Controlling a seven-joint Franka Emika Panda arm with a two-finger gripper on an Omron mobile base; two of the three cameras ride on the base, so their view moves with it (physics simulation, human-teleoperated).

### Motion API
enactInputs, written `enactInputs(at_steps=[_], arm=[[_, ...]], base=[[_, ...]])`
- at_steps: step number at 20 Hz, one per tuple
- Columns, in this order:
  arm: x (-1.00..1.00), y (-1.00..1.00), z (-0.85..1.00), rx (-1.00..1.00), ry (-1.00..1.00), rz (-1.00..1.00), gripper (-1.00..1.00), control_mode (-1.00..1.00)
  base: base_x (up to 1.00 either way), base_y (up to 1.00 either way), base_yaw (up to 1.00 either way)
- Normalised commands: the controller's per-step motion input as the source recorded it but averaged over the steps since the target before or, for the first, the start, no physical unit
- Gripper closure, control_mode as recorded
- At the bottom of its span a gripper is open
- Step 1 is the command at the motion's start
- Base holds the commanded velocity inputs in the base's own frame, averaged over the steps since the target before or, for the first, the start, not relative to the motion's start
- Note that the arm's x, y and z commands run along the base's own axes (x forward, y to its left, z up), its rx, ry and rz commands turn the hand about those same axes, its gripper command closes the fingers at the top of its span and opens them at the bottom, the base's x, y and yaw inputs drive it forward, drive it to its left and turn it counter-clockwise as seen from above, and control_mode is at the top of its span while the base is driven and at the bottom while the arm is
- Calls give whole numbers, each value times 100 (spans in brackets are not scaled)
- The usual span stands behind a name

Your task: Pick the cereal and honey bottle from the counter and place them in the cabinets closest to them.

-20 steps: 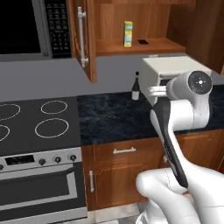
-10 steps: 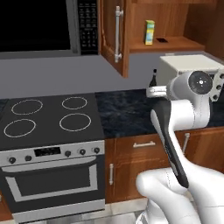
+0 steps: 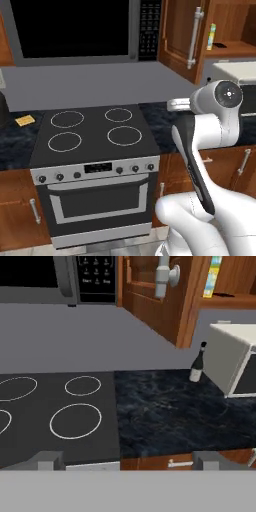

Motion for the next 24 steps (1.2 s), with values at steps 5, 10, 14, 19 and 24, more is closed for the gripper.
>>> enactInputs(at_steps=[5, 10, 14, 19, 24], arm=[[0, 0, 0, 0, 0, 0, -100, 100], [0, 0, 0, 0, 0, 0, -100, 100], [0, 0, 0, 0, 0, 0, -100, 100], [0, 0, 0, 0, 0, 0, -100, 100], [0, 0, 0, 0, 0, 0, -100, 100]], base=[[0, 74, 1], [0, 79, 1], [1, 78, 0], [4, 76, 0], [7, 60, 0]])
